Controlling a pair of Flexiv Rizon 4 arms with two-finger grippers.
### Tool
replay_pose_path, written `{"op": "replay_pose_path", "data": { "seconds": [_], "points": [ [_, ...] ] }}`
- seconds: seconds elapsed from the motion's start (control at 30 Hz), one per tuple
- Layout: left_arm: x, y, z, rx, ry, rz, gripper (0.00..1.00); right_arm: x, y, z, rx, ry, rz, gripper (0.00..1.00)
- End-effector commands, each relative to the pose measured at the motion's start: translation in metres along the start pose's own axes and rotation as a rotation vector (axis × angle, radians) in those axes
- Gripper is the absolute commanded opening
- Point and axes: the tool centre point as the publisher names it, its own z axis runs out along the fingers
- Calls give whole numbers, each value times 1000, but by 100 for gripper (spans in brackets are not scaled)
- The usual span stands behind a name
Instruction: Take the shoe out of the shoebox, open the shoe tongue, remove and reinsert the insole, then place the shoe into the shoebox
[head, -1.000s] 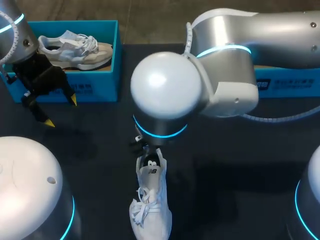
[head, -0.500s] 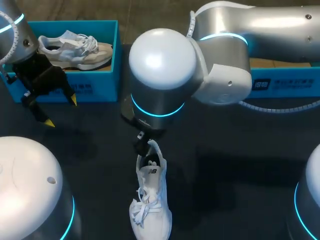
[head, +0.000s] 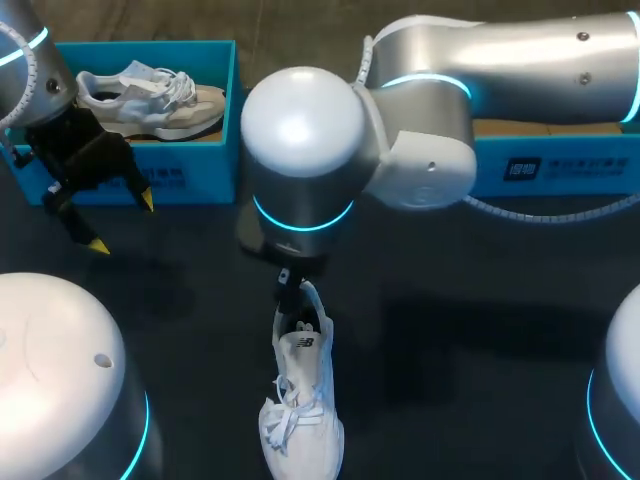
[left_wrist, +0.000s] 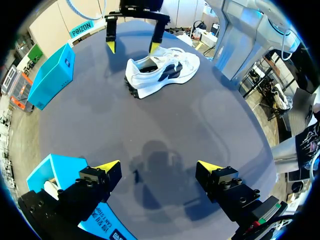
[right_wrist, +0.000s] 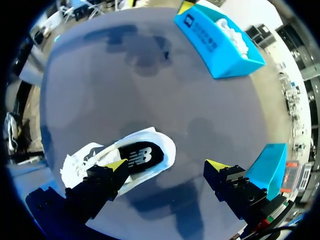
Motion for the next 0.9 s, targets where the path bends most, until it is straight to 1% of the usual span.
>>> {"op": "replay_pose_path", "data": {
  "seconds": [0.03, 0.1, 0.23, 0.4, 0.47, 0.6, 0.9],
  "points": [
    [1, 0, 0, -2, 0, 0, 100, -2, 6, 16, 5, 32, -40, 100],
    [1, 0, 0, -2, 0, 0, 100, -2, 5, 20, 2, 43, -73, 100],
    [1, 0, 0, -2, 0, 0, 100, -6, 4, 28, 5, 58, -87, 100],
    [1, 0, 0, -2, 0, 0, 100, -11, 3, 44, 6, 98, -126, 100],
    [1, 0, 0, -2, 0, 0, 100, -11, 3, 51, 16, 106, -139, 100],
    [1, 0, 0, -2, 0, 0, 100, -11, 2, 61, 9, 128, -162, 100],
    [1, 0, 0, -2, 0, 0, 100, -12, 4, 75, -4, 151, -184, 100]
  ]
}}
